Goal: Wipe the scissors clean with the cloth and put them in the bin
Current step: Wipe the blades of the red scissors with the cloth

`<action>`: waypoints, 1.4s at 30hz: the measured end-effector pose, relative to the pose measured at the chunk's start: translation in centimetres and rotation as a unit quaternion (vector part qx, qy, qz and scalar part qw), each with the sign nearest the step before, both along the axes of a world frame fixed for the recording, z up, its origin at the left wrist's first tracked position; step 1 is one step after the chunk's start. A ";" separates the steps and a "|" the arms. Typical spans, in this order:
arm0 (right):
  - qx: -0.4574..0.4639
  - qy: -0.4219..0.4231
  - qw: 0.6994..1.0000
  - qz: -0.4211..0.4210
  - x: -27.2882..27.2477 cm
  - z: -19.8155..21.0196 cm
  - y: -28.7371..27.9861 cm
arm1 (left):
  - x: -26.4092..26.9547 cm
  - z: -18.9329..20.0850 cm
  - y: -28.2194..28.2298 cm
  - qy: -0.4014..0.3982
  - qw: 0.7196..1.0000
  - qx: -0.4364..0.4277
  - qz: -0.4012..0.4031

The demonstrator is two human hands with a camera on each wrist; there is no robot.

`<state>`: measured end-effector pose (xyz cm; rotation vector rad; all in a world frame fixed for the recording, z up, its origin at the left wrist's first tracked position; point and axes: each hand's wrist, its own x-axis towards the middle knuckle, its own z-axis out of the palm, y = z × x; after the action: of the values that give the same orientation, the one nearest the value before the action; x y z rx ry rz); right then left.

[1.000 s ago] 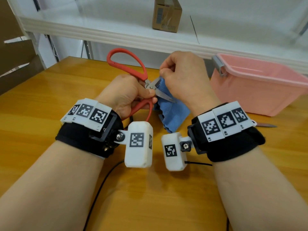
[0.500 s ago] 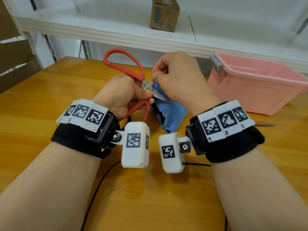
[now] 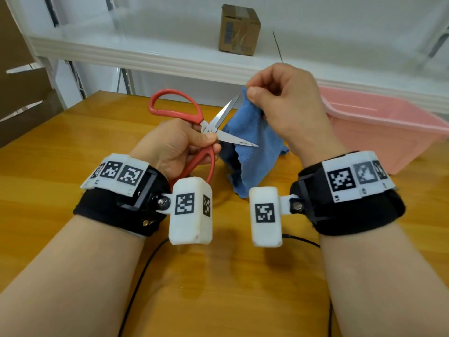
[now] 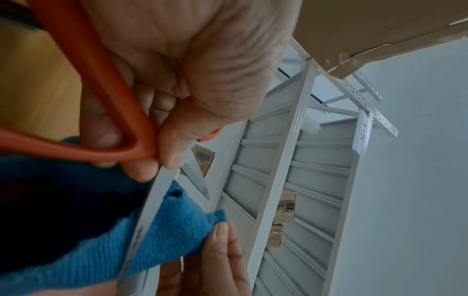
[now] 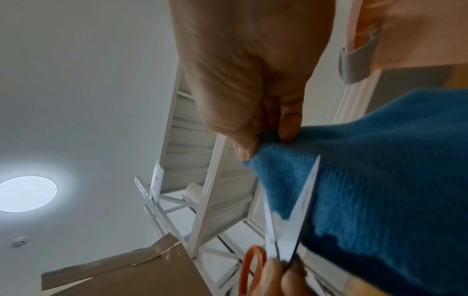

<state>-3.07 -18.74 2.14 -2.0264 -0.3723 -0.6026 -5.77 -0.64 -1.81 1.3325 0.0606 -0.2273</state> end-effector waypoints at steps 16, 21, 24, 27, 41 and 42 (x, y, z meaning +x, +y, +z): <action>-0.141 -0.010 0.990 0.012 -0.4 -0.5 1.1 | -0.5 0.5 0.1 0.047 0.998 -0.035 -0.005; -0.218 -0.030 0.975 0.010 -1.1 -0.2 1.9 | -0.5 0.6 0.2 0.050 0.998 -0.047 -0.007; -0.276 -0.024 0.961 0.024 -1.5 -0.3 2.6 | -0.5 0.5 0.0 0.043 0.998 -0.037 -0.002; -0.289 -0.006 0.957 0.014 -1.5 -0.5 3.1 | -0.4 0.3 -0.4 0.032 0.999 -0.019 0.003; -0.216 0.014 0.974 -0.065 -1.1 -0.8 2.7 | -0.2 0.0 -0.7 0.002 1.000 0.015 0.003; -0.199 0.009 0.977 -0.077 -1.0 -0.8 2.5 | -0.2 0.0 -0.7 0.002 1.000 0.014 0.002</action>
<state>-4.10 -16.23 1.39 -2.4612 -0.3486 -0.6414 -5.94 -1.36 -1.86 1.3595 0.0701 -0.2266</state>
